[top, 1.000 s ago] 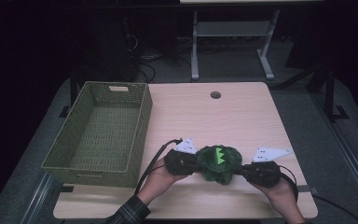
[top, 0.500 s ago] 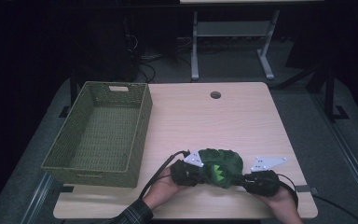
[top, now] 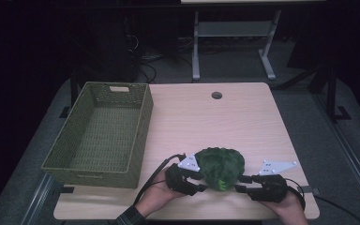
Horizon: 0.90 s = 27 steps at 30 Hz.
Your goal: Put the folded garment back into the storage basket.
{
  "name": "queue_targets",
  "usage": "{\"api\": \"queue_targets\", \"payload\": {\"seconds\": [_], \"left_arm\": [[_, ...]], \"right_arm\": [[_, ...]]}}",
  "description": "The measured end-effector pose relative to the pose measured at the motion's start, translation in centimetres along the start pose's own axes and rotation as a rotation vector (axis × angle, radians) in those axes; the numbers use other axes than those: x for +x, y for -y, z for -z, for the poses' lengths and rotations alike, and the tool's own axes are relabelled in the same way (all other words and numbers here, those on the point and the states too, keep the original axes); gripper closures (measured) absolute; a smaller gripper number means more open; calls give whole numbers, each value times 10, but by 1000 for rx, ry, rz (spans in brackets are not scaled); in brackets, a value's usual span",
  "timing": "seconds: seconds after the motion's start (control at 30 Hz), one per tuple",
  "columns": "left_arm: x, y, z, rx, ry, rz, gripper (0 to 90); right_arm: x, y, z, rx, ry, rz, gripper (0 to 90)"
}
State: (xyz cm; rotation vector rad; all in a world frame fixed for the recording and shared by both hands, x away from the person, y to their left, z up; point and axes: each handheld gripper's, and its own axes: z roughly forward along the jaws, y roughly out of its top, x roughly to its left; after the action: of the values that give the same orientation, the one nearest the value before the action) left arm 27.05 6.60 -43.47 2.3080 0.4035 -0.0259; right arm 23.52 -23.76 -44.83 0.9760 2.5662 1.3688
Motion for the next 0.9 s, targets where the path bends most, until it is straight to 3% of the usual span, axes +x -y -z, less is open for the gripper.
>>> {"api": "queue_targets", "payload": {"seconds": [0.1, 0.3, 0.5, 0.67, 0.83, 0.9], "left_arm": [[-1, 2, 7, -19, -2, 9, 575], [3, -11, 16, -65, -16, -5, 726], [18, -28, 15, -79, -40, 18, 890], [33, -30, -4, -34, -55, 41, 897], [38, -18, -25, 18, -60, 71, 897], [39, -17, -28, 40, -59, 58, 897]], "right_arm": [[3, 1, 5, -10, -10, -4, 593], [1, -11, 10, -39, 10, 8, 781], [-10, -31, 2, -51, 38, 30, 884], [-20, -36, -11, -15, 50, 27, 897], [-26, -25, -25, 50, 40, -3, 899], [-26, -20, -29, 66, 29, -18, 900]]}}
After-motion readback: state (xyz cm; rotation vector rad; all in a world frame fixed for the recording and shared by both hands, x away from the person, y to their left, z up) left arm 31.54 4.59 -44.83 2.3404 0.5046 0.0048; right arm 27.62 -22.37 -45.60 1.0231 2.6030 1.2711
